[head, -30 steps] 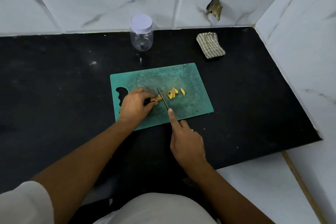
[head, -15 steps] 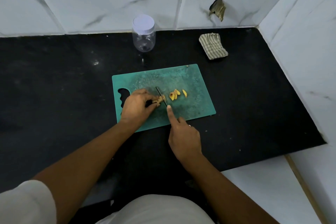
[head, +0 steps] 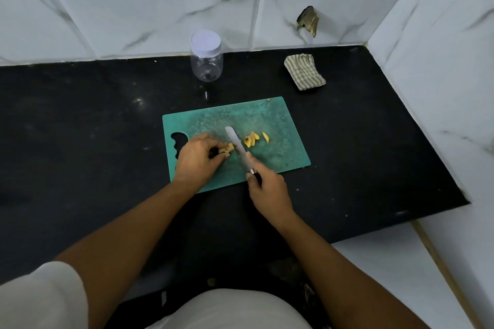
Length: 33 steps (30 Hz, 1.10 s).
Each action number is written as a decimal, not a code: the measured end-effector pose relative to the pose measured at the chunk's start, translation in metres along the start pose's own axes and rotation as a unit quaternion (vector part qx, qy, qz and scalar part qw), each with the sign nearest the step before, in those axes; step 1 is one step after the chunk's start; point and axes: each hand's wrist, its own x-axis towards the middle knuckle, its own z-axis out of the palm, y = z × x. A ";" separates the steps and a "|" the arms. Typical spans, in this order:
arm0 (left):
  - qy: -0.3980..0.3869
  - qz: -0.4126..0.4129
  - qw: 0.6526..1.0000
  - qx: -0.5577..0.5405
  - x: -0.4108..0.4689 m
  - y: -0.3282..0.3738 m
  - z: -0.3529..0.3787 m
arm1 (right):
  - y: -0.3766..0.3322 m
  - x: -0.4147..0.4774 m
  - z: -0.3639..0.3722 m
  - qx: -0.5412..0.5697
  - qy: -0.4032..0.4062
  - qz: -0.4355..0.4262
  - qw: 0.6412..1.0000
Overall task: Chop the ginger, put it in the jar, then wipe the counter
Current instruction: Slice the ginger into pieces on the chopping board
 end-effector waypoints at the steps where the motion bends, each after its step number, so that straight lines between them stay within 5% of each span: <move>1: 0.000 -0.002 1.000 -0.003 -0.001 0.000 0.000 | 0.001 0.002 -0.003 0.034 -0.014 0.001 0.999; 5: -0.011 0.002 1.000 -0.017 -0.001 -0.001 -0.001 | 0.003 0.001 -0.018 0.119 -0.035 -0.006 0.992; 16: 0.001 0.004 1.000 0.027 -0.005 -0.004 -0.001 | -0.010 -0.027 -0.024 -0.130 0.052 -0.103 0.985; 33: 0.018 -0.007 1.000 0.000 -0.003 -0.005 0.000 | -0.017 -0.043 -0.006 -0.370 -0.023 -0.071 0.926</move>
